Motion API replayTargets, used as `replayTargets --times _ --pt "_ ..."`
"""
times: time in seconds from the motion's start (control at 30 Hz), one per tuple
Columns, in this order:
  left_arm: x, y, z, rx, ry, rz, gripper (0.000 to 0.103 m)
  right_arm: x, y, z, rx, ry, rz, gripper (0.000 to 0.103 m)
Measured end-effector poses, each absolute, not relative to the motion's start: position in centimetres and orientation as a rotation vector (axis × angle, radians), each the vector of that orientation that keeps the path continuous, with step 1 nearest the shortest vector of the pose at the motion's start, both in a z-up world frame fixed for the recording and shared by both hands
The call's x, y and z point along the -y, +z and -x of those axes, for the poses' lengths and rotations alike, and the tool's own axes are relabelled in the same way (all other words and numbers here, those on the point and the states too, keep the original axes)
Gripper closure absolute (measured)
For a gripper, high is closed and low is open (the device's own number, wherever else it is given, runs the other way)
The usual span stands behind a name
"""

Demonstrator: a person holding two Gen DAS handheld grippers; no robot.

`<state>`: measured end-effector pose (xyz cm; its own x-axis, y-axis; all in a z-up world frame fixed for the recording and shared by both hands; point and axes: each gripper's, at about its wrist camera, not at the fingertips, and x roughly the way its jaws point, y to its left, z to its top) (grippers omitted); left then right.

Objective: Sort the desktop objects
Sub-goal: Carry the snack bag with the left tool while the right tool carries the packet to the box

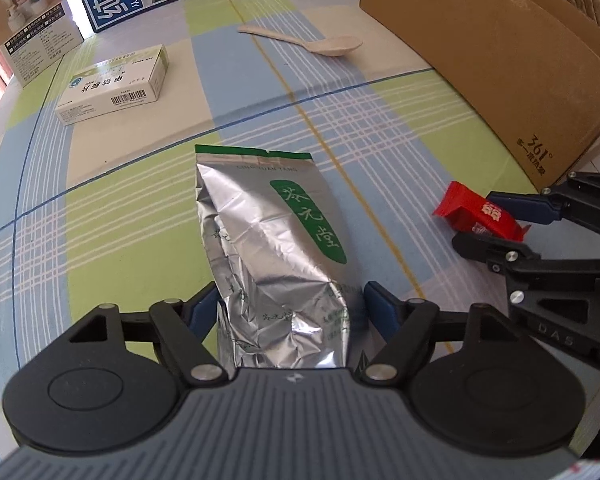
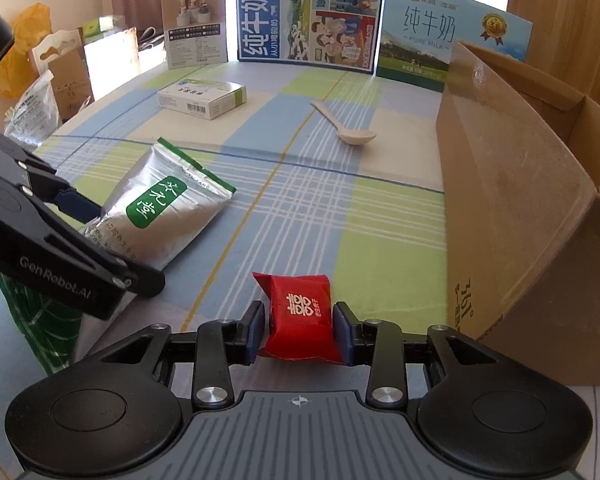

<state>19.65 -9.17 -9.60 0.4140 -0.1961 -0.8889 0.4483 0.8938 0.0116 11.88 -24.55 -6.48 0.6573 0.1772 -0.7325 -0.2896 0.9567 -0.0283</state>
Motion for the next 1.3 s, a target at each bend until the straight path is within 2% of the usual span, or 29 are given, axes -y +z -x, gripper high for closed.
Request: replayTargets --times 0.17,0.27,0.37,0.43,0.7,0.8,1.0,1.07,1.13,1.2,1.3 --pt "8.8 -9.2 -19.5 -1.071 -0.429 -0.23 0.05 24.6 -6.5 -12.1 -0.812 0.259 0.161 0.057" --pt "8.7 -8.9 -19.2 -1.069 -0.432 -0.221 0.054 24.7 -6.4 -12.2 -0.825 0.264 0.148 0.057" --pt "8.5 -8.6 -18.9 -1.063 -0.434 -0.216 0.054 24.6 -6.4 -12.0 -0.827 0.268 0.154 0.058" --pt "8.4 -8.5 -18.9 -1.06 -0.43 -0.214 0.054 24.6 -6.3 -11.9 -0.828 0.274 0.147 0.067" --pt "8.3 -7.9 -18.2 -1.054 -0.425 -0.204 0.054 24.9 -5.6 -10.8 -0.819 0.256 0.138 0.071" --pt "8.7 -7.7 -17.3 -1.054 -0.43 -0.192 0.054 25.1 -5.0 -10.4 -0.816 0.25 0.134 0.079" --pt "9.2 -7.7 -15.7 -1.056 -0.434 -0.174 0.054 25.5 -4.7 -9.5 -0.85 0.26 0.137 0.078" --pt "9.1 -7.5 -15.5 -1.052 -0.428 -0.172 0.054 25.8 -4.6 -9.2 -0.85 0.261 0.128 0.075" --pt "8.9 -7.5 -15.4 -1.05 -0.424 -0.17 0.054 26.1 -4.5 -9.1 -0.853 0.264 0.115 0.068" --pt "8.8 -7.6 -15.4 -1.053 -0.421 -0.17 0.054 26.4 -4.4 -9.0 -0.848 0.267 0.11 0.054" --pt "8.7 -7.9 -15.5 -1.06 -0.419 -0.178 0.054 26.4 -4.7 -9.3 -0.854 0.28 0.114 0.053"
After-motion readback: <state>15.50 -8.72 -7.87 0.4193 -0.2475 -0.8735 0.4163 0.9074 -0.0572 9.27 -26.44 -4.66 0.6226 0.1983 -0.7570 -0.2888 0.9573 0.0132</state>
